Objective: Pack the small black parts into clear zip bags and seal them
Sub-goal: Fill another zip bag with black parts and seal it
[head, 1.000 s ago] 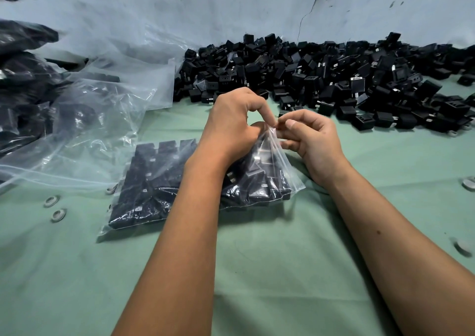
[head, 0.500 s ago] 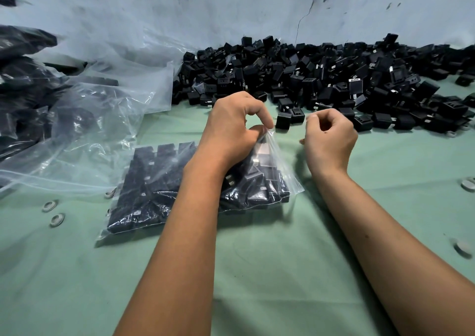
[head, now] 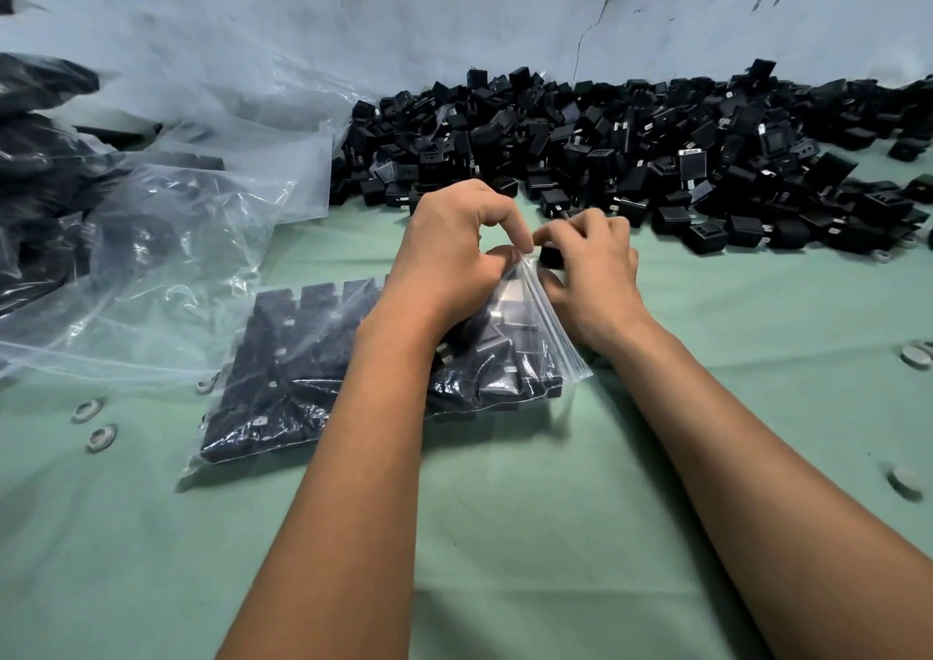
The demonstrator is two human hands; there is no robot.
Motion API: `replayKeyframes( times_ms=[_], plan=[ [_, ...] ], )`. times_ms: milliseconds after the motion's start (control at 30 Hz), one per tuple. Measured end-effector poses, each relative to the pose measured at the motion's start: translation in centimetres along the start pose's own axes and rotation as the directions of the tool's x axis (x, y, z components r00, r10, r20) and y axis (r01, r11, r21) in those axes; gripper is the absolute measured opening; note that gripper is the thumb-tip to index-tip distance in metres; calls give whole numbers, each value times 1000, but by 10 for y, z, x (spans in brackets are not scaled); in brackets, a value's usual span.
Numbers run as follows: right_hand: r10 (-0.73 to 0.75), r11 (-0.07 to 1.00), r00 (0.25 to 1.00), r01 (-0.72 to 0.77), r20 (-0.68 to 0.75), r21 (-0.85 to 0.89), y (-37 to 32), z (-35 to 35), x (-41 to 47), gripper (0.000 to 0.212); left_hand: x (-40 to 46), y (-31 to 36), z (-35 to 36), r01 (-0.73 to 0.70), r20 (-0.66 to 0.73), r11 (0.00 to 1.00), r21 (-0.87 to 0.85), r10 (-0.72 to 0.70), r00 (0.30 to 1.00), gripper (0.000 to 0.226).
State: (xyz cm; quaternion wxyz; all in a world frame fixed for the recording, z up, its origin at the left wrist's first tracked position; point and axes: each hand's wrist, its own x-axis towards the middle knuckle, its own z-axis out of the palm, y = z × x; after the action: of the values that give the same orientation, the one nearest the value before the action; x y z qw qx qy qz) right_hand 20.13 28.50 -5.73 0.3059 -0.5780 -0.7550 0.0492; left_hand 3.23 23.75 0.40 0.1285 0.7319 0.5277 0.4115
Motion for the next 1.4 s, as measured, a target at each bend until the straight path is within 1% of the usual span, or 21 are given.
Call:
replayKeyframes(
  times_ms=[33, 100, 200, 233, 300, 367, 467, 567, 667, 733, 800, 867, 933, 967, 1000, 1067, 1100, 1133, 1267, 1333, 1400],
  plan=[
    [7, 1000, 999, -6, -45, 16, 0, -1, 0, 27, 0, 0, 0, -1, 0, 1000, 0, 1, 1000, 24],
    [14, 1000, 998, -13, -63, 17, 1, -1, 0, 22, 0, 1, 1, -1, 1, 1000, 1, 1, 1000, 24],
    [50, 999, 994, -48, -93, 25, 1, 0, 0, 31, 0, 1, 0, 0, -1, 1000, 1, 0, 1000, 27],
    [49, 999, 995, -48, -85, 22, 2, 1, -1, 37, 0, 1, 0, 0, 0, 1000, 1, 0, 1000, 27],
    [15, 1000, 1000, -15, -9, -6, 2, 3, 0, 44, 0, 0, 0, -1, 0, 1000, 1, 1, 1000, 25],
    [-10, 1000, 999, 10, 50, 2, 3, 3, 1, 41, 0, 0, 0, -2, 1, 1000, 0, 2, 1000, 25],
    [43, 996, 999, -43, 12, 74, 3, 1, 3, 33, 1, 0, 0, 1, 1, 1000, 3, -1, 1000, 24],
    [82, 993, 997, -80, -15, 92, 2, 0, 2, 32, 1, 0, 0, 1, 1, 1000, 7, -1, 1000, 24],
    [145, 963, 986, -121, -83, 239, -1, -3, 0, 22, 0, 1, 0, -1, 3, 1000, 7, 1, 1000, 23],
    [199, 926, 974, -149, -112, 348, -2, -5, -1, 25, 0, 1, 0, 3, 3, 1000, 6, -3, 1000, 23],
    [236, 897, 964, -167, -123, 409, -2, -8, -1, 32, 0, 1, 0, 9, 1, 1000, 2, -9, 1000, 24],
    [244, 899, 961, -174, -129, 401, -1, -9, -1, 36, 1, 0, 1, 10, 0, 1000, 0, -10, 1000, 24],
    [234, 907, 962, -163, -144, 388, 1, -10, -1, 34, 1, 0, 1, 9, -1, 1000, -2, -9, 1000, 23],
    [234, 889, 961, -150, -148, 433, 0, -10, -1, 28, 1, 0, 1, 8, 0, 1000, -2, -8, 1000, 23],
    [237, 839, 962, -130, -139, 528, -1, -11, -2, 22, 1, -1, 1, 7, 0, 1000, -2, -7, 1000, 23],
    [203, 644, 978, -89, -57, 759, -4, -12, -4, 15, 1, -1, 1, 8, -1, 1000, -6, -8, 1000, 23],
    [153, 543, 988, -77, -8, 836, -4, -12, -6, 16, 1, -2, 1, 7, -3, 1000, -6, -7, 1000, 22],
    [93, 477, 995, -75, 35, 876, -4, -12, -7, 17, 1, -2, 1, 5, -7, 1000, -5, -5, 1000, 22],
    [-76, 378, 986, -108, 148, 919, -4, -12, -8, 15, 1, -3, -1, -5, -30, 1000, -7, 5, 1000, 22],
    [-85, 345, 980, -142, 182, 928, -1, -11, -7, 13, 1, -3, -3, -2, -33, 1000, -6, 2, 999, 22],
    [-55, 377, 981, -152, 186, 914, 1, -10, -7, 10, 1, -3, -4, -6, -30, 1000, -1, 6, 1000, 21]
  ],
)
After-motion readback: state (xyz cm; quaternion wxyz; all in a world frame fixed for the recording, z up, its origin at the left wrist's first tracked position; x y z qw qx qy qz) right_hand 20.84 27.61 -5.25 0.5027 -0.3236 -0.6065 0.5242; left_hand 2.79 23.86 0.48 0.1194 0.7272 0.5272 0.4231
